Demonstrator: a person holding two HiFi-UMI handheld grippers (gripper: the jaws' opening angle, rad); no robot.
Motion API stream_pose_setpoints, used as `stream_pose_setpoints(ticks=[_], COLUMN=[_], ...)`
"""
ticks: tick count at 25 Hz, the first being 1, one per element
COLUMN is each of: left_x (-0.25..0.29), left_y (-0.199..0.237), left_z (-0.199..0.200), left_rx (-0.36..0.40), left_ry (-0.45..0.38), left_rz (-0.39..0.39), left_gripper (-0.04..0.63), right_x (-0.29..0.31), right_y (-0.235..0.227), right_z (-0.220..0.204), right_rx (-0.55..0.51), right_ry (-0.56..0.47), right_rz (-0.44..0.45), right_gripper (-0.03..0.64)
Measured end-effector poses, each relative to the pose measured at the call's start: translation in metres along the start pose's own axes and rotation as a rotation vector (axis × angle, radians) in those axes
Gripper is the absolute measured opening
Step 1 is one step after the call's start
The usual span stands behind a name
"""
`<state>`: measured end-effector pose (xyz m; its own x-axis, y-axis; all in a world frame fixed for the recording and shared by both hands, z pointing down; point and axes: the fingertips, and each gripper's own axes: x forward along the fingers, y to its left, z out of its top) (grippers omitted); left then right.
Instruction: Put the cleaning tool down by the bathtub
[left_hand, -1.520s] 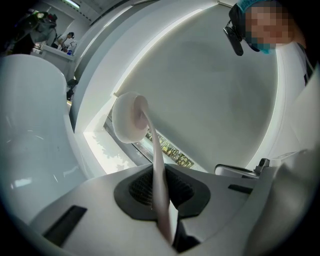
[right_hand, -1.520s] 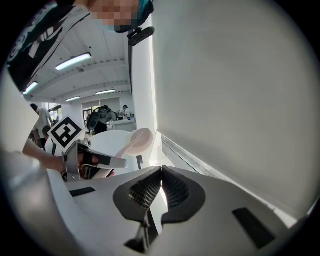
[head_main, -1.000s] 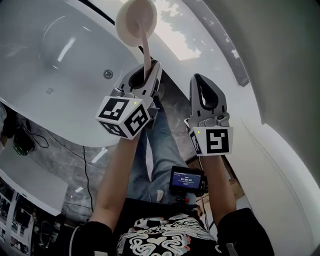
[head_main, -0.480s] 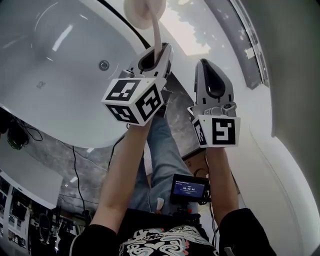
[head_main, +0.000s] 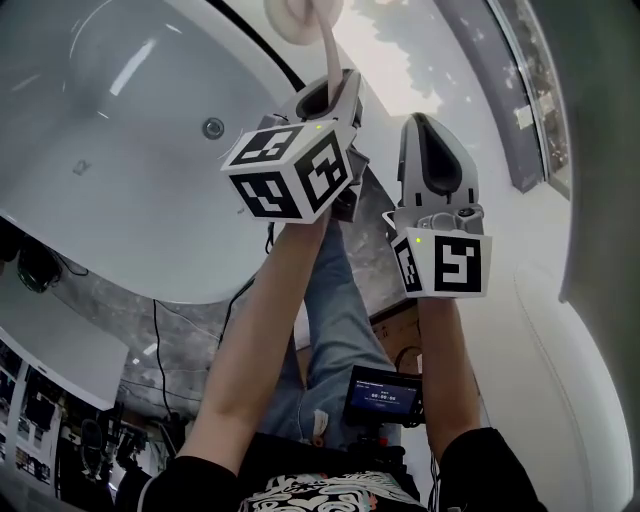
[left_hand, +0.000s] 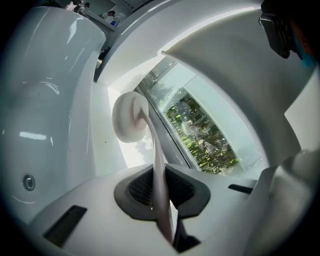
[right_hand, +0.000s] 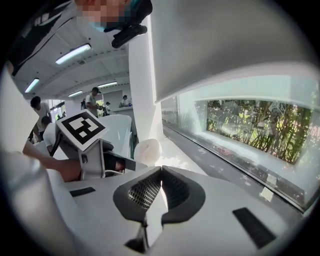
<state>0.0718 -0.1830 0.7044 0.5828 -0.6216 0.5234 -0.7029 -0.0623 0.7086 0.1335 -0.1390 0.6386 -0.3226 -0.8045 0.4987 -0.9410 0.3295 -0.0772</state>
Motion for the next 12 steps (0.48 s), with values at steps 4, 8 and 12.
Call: stream_pose_setpoints(ticks=[4, 8, 12], left_x=[0.014, 0.032, 0.047], left_y=[0.012, 0.015, 0.020], left_z=[-0.002, -0.002, -0.001], left_rx=[-0.050, -0.091, -0.184], left_ry=[0.013, 0.029, 0.005], left_rz=[0.030, 0.038, 0.047], left_gripper=[0.037, 0.037, 0.037], right_x=[0.005, 0.009, 0.015], right_y=[0.004, -0.003, -0.015], right_z=[-0.007, -0.010, -0.014], right_rx=[0.009, 0.003, 0.006], right_ry=[0.014, 0.030, 0.031], right_rz=[0.013, 0.013, -0.003], right_gripper=[0.026, 0.026, 0.026])
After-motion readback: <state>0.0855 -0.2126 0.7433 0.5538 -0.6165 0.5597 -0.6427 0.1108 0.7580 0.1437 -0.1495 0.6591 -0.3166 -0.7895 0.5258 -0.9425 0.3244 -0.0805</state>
